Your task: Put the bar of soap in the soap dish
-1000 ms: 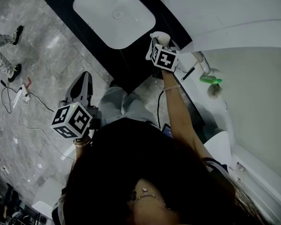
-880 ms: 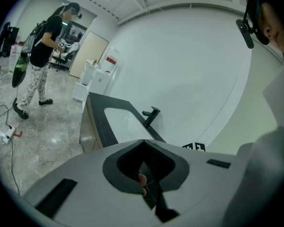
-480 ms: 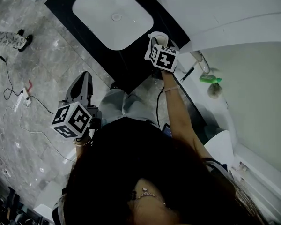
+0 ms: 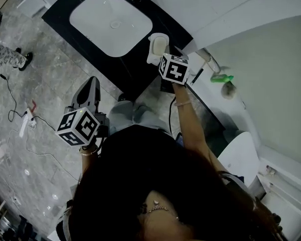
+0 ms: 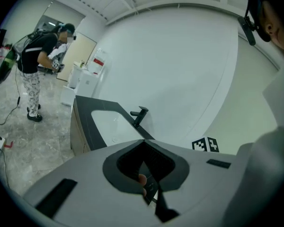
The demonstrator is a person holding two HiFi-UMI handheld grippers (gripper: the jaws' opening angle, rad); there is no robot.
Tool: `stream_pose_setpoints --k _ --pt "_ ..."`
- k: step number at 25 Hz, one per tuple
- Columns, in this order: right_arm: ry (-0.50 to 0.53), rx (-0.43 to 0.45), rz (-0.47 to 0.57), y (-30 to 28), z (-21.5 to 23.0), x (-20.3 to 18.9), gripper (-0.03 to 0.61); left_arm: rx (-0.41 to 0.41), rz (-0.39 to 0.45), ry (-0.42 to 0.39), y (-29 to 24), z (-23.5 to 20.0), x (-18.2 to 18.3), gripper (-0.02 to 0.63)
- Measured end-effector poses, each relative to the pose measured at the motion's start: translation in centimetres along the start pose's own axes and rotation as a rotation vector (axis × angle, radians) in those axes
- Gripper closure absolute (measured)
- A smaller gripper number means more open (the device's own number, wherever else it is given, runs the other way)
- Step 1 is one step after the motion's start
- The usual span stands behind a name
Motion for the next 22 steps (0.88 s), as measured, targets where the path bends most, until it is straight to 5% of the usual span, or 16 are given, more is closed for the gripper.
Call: stream_pose_setpoints --k 22 --pt "-0.179 0.218 0.117 18.0 4.1 -4.1 0.561 -0.209 -0.130 -0.140 -1.6 9.6 -4.6 0.618"
Point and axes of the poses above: the fingertips, and each gripper's own axes: y backward along the fingers, z to its right, x out of its top, the point moved 10 cm from there along y, backward along the fingers, and after that the axes turned 3 degrees about z, right-handed, at the moved point
